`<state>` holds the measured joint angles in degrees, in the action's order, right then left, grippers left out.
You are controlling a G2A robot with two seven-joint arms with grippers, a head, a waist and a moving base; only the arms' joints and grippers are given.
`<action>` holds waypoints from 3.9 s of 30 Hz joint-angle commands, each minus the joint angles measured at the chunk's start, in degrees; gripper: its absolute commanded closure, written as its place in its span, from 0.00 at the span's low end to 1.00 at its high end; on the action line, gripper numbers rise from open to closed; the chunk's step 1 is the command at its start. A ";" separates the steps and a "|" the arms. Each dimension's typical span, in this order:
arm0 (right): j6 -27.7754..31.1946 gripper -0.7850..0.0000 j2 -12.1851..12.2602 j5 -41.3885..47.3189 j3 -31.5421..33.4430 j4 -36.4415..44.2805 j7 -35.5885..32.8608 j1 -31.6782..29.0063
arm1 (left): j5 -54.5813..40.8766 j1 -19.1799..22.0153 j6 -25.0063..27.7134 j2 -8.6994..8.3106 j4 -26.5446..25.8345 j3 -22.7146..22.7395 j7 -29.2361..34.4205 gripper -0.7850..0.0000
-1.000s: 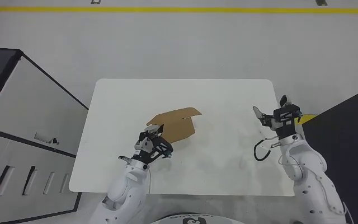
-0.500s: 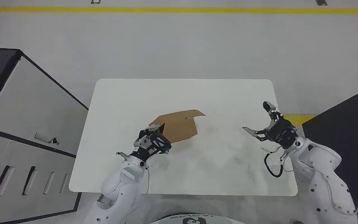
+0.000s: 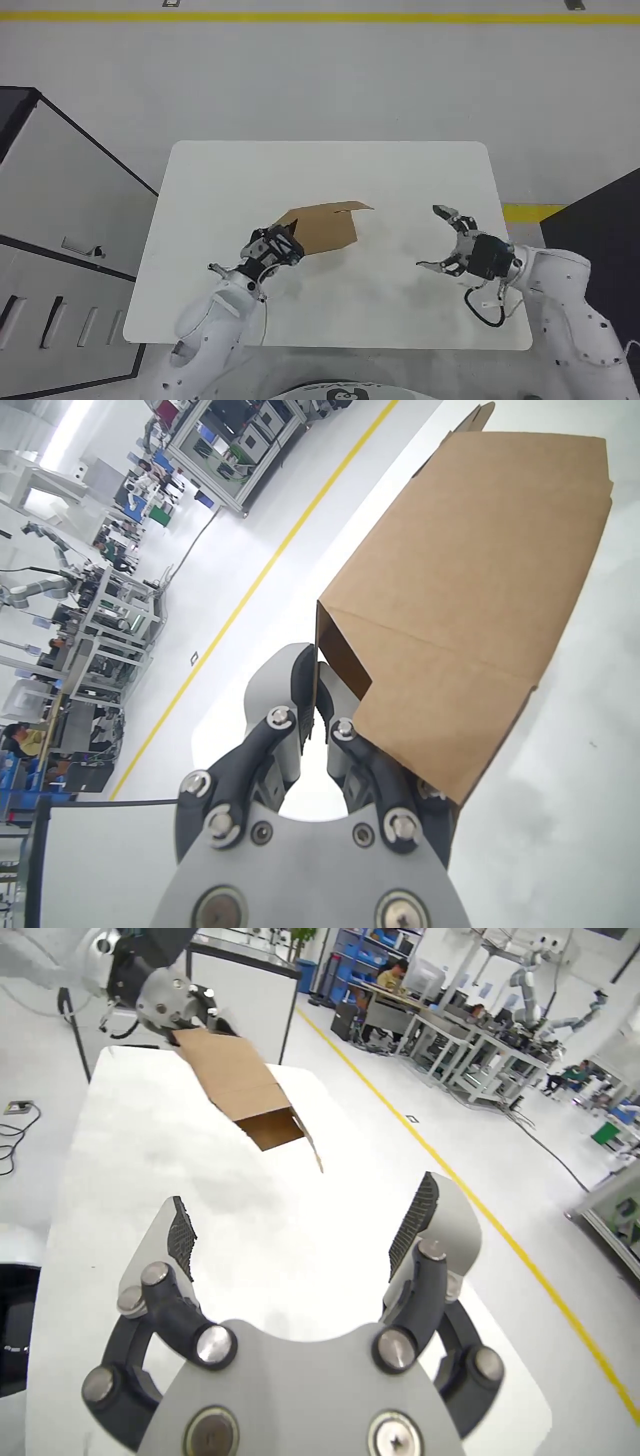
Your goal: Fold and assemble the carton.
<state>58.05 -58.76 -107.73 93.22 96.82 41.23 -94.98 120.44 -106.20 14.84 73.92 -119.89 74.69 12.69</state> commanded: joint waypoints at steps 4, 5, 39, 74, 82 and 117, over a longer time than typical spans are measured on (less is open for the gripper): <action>-0.05 0.00 1.11 -3.98 -2.57 -1.22 4.69 0.69 | -3.33 0.81 0.47 0.09 -1.10 0.00 0.86 1.00; -0.05 0.00 1.11 -3.98 -2.57 -1.22 4.69 0.69 | -3.33 0.81 0.47 0.09 -1.10 0.00 0.86 1.00; -5.04 0.27 9.80 -2.35 -20.07 -4.56 10.04 9.47 | -19.57 5.00 4.46 0.02 -0.83 -3.68 7.47 1.00; -8.57 0.69 10.61 1.42 -29.46 -9.55 11.19 17.81 | -14.72 4.55 1.86 -0.83 -3.55 -8.72 8.57 1.00; -10.60 0.75 10.44 0.82 -30.99 -9.73 10.83 18.79 | -14.98 5.15 1.41 -0.92 -3.01 -9.35 9.49 1.00; -15.44 0.71 9.76 1.74 -35.43 -11.59 10.72 21.04 | -14.77 6.82 -0.98 -1.33 -1.74 -10.93 9.67 1.00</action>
<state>42.68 -49.00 -105.96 57.85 85.29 51.97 -74.00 105.66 -99.36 13.84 72.61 -121.59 63.79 22.35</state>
